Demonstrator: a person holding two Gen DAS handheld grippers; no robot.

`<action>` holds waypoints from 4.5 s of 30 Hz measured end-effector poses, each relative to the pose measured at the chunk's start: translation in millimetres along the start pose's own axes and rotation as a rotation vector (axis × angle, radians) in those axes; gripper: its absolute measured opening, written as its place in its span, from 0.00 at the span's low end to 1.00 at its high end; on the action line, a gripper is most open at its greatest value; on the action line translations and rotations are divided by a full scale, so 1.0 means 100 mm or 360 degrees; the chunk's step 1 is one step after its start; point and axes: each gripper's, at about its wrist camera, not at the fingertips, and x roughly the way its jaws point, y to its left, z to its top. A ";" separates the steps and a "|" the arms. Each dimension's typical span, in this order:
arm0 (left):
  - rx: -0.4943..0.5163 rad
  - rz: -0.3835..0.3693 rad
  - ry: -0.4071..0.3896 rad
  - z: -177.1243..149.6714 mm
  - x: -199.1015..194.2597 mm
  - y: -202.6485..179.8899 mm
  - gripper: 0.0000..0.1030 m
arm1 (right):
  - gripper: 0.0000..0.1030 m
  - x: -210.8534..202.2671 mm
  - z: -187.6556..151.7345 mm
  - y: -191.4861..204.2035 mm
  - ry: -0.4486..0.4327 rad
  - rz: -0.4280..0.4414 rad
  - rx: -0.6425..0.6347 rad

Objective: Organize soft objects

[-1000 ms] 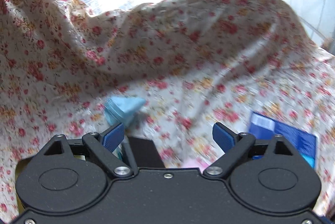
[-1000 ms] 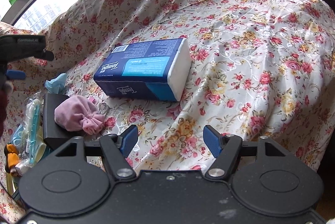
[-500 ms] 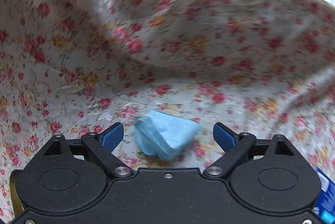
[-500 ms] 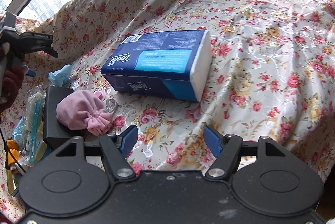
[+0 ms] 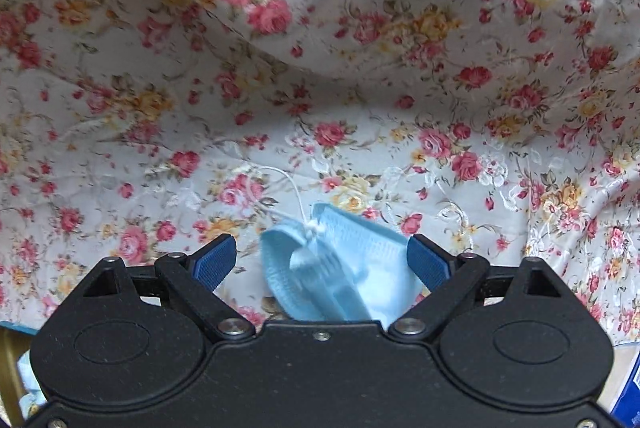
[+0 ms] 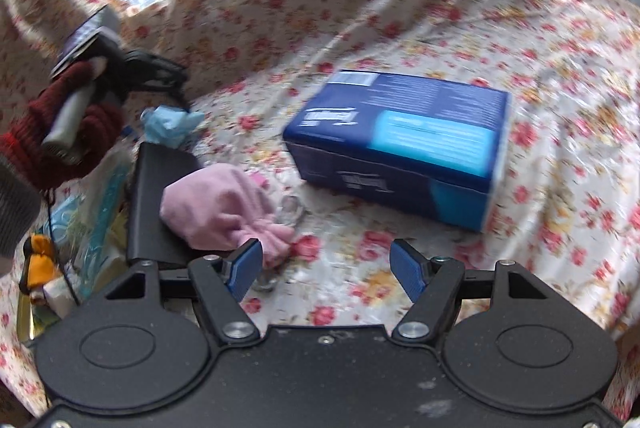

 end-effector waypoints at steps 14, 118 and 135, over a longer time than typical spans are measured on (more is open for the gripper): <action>0.0146 0.0002 0.0051 -0.06 0.19 -0.12 0.87 | 0.69 0.31 0.09 0.32 0.0002 0.0020 -0.0297; 0.0464 -0.0051 -0.0038 -0.25 0.02 -0.67 0.65 | 0.73 0.31 -0.14 0.40 0.0036 0.0004 -0.0650; 0.0383 -0.0224 -0.0108 -0.33 -0.47 -0.58 0.49 | 0.61 -0.01 -0.07 0.13 0.0018 0.0042 -0.0334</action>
